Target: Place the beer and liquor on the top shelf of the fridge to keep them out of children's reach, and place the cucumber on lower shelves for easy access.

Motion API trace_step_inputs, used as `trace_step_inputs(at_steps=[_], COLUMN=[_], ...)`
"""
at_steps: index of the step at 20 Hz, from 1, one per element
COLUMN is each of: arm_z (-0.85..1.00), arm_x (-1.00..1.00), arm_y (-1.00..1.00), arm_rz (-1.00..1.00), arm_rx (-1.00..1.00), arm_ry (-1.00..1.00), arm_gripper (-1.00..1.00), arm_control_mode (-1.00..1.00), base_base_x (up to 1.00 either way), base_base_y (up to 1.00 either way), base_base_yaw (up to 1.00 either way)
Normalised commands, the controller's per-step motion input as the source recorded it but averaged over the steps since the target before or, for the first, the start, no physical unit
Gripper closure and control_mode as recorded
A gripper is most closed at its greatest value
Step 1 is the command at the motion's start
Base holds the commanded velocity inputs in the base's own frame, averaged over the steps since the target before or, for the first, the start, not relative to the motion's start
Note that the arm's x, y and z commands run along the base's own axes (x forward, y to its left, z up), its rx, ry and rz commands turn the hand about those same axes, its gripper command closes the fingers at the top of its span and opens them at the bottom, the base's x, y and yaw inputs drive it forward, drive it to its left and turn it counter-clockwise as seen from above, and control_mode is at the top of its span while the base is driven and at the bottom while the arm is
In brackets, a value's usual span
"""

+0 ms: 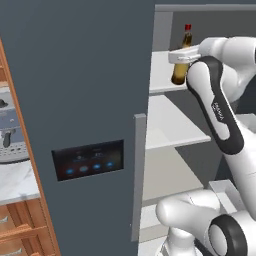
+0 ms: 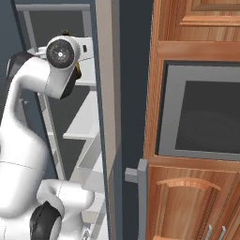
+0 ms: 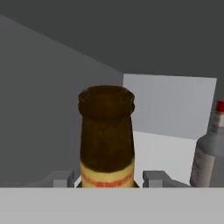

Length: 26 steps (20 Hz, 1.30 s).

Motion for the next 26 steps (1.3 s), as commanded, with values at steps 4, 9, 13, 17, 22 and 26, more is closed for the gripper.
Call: trace_step_inputs(at_steps=[4,9,13,17,22,26], arm_z=[-0.08,-0.14,-0.13,-0.17,-0.16,-0.09], arm_x=[0.47,0.44,0.41,0.40,0.46,0.50], arm_y=[-0.06,-0.09,-0.01,0.00,0.00,0.00], arm_rz=[0.03,0.03,0.03,0.03,0.03,0.02], arm_rx=[0.00,0.00,0.00,0.00,0.00,0.00], arm_ry=[0.02,0.01,0.00,0.00,0.00,0.00], arm_gripper=[1.00,1.00,1.00,1.00,1.00,1.00], arm_control_mode=[-1.00,-1.00,-1.00,-1.00,-1.00,-1.00], base_base_x=[0.00,0.00,0.00,0.00,0.00,0.00], base_base_y=[0.00,0.00,0.00,0.00,0.00,0.00], base_base_yaw=[0.00,0.00,0.00,0.00,0.00,0.00])
